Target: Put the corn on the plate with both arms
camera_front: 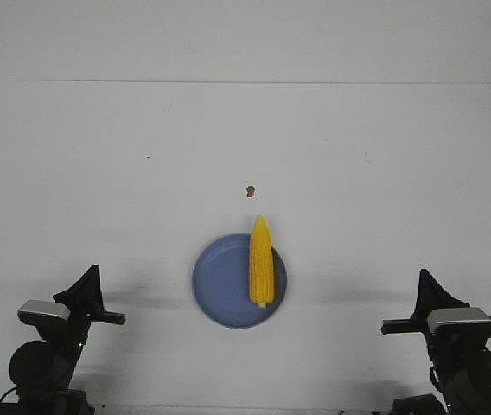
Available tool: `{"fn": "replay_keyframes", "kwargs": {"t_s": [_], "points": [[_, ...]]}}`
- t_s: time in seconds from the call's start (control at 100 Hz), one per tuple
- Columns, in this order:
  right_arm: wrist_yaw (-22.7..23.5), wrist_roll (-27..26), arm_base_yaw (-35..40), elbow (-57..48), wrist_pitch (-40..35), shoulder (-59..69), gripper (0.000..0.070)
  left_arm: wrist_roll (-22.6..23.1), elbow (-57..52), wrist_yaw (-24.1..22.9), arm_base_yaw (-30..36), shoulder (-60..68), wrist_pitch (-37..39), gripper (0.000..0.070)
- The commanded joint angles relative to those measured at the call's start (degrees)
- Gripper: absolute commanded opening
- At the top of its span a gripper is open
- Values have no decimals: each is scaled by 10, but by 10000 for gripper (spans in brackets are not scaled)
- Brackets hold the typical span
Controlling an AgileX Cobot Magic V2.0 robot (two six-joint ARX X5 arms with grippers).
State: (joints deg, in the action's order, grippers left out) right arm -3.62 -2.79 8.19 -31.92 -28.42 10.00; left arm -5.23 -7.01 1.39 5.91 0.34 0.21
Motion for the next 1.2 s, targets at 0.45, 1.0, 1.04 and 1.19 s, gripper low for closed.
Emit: {"fn": "replay_keyframes", "kwargs": {"t_s": [0.45, 1.0, 1.04, 1.19], "points": [[-1, -2, 0, -6, 6, 2, 0, 13, 62, -2, -3, -2, 131, 12], [-1, -2, 0, -6, 6, 2, 0, 14, 62, -2, -3, -2, 130, 12], [-1, -2, 0, -6, 6, 2, 0, 14, 62, -2, -3, -2, 130, 12], [0, 0, 0, -4, 11, 2, 0, 14, 62, -2, -3, -2, 130, 12]]}}
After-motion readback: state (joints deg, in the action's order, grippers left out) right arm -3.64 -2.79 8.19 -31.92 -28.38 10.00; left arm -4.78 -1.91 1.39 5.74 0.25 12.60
